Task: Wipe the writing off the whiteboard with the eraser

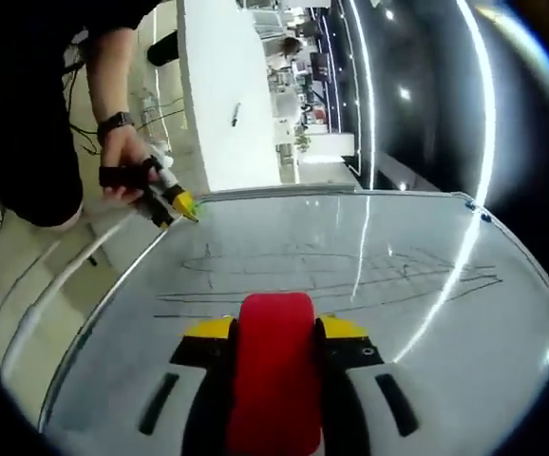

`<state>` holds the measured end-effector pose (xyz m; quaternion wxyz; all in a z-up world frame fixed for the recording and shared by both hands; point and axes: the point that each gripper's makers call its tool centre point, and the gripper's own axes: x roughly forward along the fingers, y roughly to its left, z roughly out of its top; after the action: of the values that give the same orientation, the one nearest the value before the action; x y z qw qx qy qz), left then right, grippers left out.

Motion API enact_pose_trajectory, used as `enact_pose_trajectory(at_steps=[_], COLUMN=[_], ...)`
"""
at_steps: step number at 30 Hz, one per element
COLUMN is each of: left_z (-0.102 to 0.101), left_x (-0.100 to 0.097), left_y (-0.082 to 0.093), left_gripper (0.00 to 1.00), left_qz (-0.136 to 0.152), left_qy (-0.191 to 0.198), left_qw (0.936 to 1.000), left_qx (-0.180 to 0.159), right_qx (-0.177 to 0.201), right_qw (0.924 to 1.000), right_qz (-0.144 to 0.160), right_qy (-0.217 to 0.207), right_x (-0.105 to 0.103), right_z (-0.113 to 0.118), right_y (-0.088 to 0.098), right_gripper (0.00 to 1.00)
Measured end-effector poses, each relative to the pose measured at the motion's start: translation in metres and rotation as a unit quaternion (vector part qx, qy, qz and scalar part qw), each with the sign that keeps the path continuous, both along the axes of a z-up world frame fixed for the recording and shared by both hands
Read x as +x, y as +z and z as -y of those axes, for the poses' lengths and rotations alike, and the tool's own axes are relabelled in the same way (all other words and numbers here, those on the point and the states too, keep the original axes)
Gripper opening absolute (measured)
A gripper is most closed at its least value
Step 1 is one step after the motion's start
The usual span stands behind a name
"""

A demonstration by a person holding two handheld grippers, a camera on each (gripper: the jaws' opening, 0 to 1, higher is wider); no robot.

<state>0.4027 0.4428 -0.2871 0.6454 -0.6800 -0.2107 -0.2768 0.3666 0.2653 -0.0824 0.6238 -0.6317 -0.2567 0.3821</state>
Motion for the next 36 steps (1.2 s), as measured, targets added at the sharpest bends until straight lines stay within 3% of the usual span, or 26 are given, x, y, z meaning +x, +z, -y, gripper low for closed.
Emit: enact_pose_trajectory(at_steps=[5,6,11,17,19,26,31,33,36], left_z=[-0.001,-0.001,-0.003,-0.001,0.000,-0.002,0.001,0.002,0.002], left_x=[0.000,0.001,0.003,0.000,-0.001,0.000,-0.002,-0.003,-0.001], left_y=[0.000,0.000,-0.001,-0.001,0.000,-0.003,0.000,0.002,0.000], left_gripper=[0.34,0.34,0.35,0.35,0.35,0.34,0.34,0.35,0.35], left_qz=[0.001,0.001,0.002,0.004,0.007,0.010,0.006,0.006,0.007], left_qy=[0.000,0.000,0.003,0.002,0.004,0.008,0.005,0.001,0.002], left_qw=[1.0000,1.0000,1.0000,1.0000,1.0000,0.9999,0.9999,0.9997,0.9998], left_qx=[0.001,0.000,0.000,0.000,0.002,0.005,0.008,0.023,0.018], right_qx=[0.047,0.050,0.096,0.156,0.148,0.171,0.146,0.142,0.128], right_qw=[0.9989,0.9987,0.9952,0.9874,0.9888,0.9848,0.9886,0.9893,0.9913], right_qz=[0.005,0.004,0.018,0.025,0.023,0.029,0.033,0.026,0.025], right_qy=[0.007,0.007,0.007,-0.001,0.000,0.008,0.011,0.017,0.018], right_x=[0.008,0.008,0.012,0.012,0.013,0.010,0.009,0.009,0.009], right_z=[-0.003,-0.004,-0.009,-0.009,-0.010,-0.009,-0.013,-0.014,-0.017], right_y=[0.102,0.108,0.186,0.250,0.247,0.234,0.199,0.178,0.147], right_gripper=[0.27,0.27,0.27,0.27,0.27,0.27,0.27,0.27,0.27])
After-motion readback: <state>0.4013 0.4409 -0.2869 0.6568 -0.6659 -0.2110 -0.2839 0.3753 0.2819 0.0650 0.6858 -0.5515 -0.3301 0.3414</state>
